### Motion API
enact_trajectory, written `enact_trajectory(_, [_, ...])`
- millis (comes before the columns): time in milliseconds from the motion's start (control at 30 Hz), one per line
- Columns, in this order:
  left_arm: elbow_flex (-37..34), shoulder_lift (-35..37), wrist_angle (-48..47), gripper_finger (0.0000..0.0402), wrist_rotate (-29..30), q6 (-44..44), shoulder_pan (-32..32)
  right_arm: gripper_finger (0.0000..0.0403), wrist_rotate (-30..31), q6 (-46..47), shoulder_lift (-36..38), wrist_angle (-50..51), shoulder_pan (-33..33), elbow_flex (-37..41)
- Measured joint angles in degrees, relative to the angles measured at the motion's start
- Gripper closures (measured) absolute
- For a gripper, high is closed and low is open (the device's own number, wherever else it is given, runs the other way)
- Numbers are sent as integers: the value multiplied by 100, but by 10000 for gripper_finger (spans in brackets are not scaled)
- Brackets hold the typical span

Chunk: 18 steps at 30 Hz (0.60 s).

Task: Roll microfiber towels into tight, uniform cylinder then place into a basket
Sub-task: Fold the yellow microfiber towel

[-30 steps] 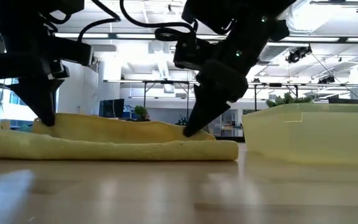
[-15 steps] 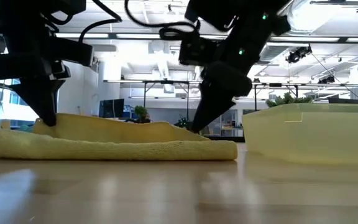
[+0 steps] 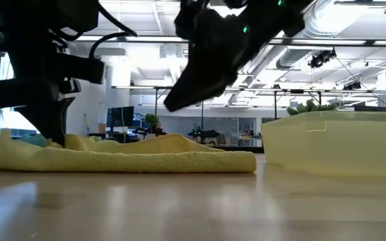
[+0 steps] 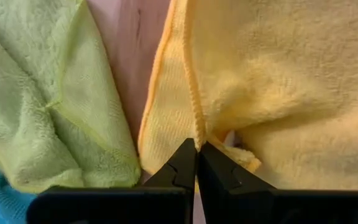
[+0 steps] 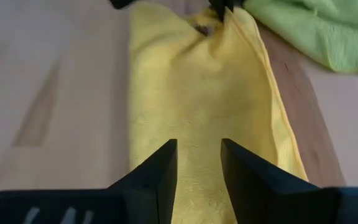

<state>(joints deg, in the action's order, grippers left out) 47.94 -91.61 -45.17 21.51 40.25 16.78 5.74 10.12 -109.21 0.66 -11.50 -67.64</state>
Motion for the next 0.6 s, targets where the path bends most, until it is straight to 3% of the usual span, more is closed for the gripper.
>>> enact_trajectory(333, [1,0,2,401,276,0,0,291,34,145,-288,567,349,11])
enact_trajectory(600, [2,2,-6,401,314,0,0,291,1054,191,118,1880,642,11])
